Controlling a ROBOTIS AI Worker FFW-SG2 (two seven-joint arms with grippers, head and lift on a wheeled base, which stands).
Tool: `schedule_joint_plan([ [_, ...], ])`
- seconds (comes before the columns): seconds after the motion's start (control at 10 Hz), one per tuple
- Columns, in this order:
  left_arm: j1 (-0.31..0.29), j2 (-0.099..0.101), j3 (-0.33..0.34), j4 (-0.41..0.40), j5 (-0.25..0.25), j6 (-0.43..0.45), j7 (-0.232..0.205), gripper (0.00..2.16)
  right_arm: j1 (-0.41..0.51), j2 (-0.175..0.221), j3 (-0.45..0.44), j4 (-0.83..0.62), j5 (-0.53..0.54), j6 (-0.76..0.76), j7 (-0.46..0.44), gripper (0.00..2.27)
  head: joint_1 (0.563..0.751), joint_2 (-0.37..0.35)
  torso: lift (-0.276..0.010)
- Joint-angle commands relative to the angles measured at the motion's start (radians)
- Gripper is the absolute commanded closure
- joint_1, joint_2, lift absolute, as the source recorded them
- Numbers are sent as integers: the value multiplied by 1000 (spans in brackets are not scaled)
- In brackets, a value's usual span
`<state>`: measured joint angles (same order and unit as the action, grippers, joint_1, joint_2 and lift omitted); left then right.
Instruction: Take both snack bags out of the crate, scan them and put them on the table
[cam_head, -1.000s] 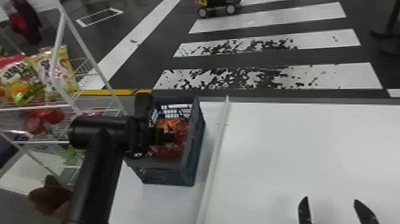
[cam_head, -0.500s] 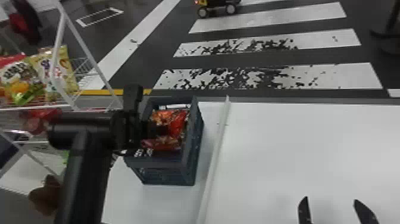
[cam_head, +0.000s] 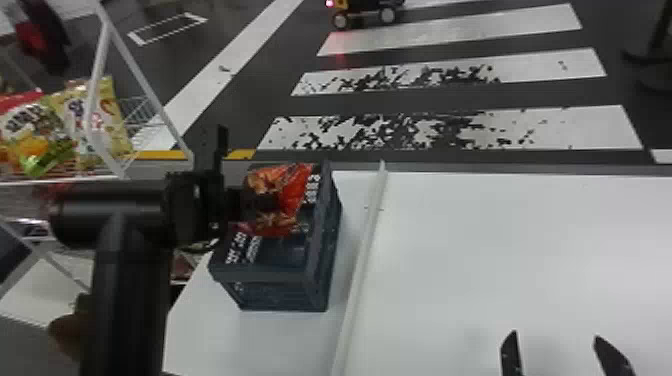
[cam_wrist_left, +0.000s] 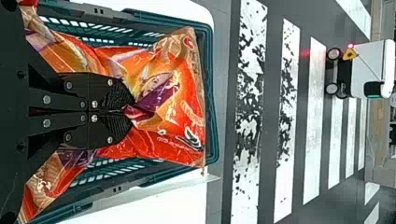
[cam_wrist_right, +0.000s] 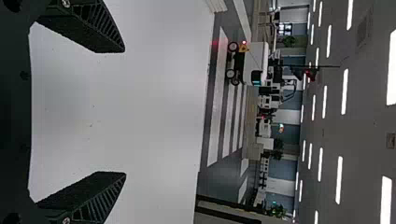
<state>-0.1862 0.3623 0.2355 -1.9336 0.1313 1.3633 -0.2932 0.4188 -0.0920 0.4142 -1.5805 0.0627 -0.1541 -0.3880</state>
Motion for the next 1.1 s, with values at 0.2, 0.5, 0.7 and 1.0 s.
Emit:
schedule_joint_plan([
  [0.2, 4, 1, 53, -100, 45, 57, 8, 2047, 0, 0, 3, -3, 0, 0, 0, 46, 695, 350, -94],
  [0.5, 17, -49, 67, -168, 126, 81, 55, 2047, 0, 0, 2, -4, 0, 3, 0, 46, 695, 350, -94],
  [0.7, 17, -125, 27, -217, 146, 106, 95, 2047, 2, 0, 0, -6, 3, 9, -2, 46, 695, 335, -94],
  [1.0, -18, -230, -71, -223, 139, 109, 141, 2047, 9, 0, -8, -12, 5, 6, -3, 49, 695, 247, -94],
])
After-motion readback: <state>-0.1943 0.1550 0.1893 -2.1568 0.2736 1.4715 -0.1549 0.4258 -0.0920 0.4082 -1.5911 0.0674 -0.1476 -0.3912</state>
